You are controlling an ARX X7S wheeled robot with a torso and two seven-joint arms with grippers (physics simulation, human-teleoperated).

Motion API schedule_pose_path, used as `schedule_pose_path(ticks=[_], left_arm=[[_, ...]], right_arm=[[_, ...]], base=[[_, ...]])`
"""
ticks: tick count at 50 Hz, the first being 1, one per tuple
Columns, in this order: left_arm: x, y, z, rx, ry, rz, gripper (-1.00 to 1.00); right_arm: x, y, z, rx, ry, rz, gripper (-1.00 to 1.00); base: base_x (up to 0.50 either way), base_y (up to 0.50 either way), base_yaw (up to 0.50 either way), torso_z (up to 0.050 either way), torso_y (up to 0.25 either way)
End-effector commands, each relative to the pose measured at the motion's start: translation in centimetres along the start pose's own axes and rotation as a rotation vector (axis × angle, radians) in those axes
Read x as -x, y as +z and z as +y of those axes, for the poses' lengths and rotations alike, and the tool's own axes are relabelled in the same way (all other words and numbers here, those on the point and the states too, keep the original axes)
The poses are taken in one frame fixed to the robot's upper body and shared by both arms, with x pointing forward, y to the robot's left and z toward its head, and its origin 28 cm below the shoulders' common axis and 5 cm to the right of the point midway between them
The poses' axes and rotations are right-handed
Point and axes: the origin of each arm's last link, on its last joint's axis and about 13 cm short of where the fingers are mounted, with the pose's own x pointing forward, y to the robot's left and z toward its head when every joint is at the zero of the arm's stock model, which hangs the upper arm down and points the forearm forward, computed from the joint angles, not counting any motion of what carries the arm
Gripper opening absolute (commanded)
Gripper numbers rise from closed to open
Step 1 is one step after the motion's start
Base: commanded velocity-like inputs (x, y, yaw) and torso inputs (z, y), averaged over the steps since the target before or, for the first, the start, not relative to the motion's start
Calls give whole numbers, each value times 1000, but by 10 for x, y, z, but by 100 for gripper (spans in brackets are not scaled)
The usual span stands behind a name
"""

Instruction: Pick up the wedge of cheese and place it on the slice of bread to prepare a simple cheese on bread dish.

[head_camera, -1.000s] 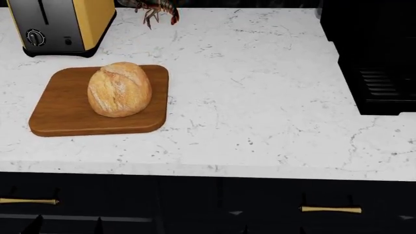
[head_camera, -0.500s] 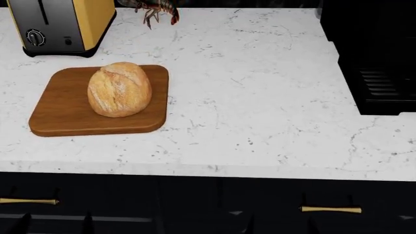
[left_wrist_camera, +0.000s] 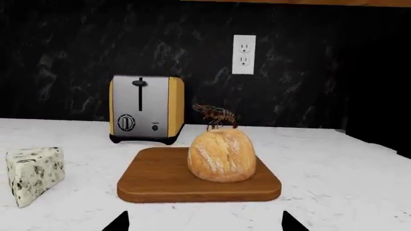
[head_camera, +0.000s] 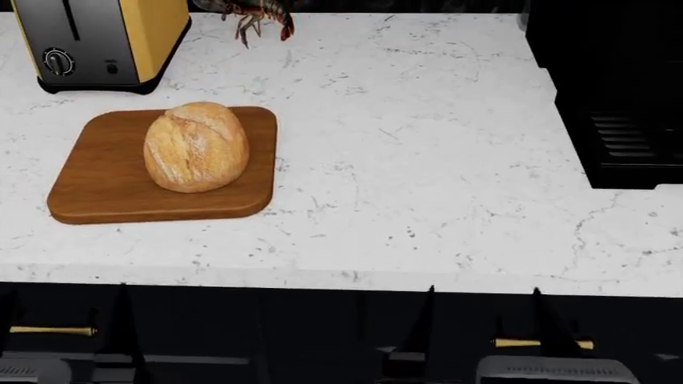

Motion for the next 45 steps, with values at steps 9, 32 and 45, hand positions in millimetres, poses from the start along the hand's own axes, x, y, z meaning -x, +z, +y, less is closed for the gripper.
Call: schedule_pose_path(ticks=[9, 32, 45], left_arm=[[-31, 51, 1, -54, 6, -91, 100], [-73, 114, -1, -123, -27, -208, 100], [-85, 148, 0, -133, -7, -274, 100]], right_arm=[[-25, 56, -8, 28, -11, -110, 100], [-56, 111, -16, 44, -37, -215, 100], [-59, 124, -23, 24, -64, -256, 100]], base=[[0, 0, 0, 0, 0], [0, 0, 0, 0, 0], [0, 0, 0, 0, 0]])
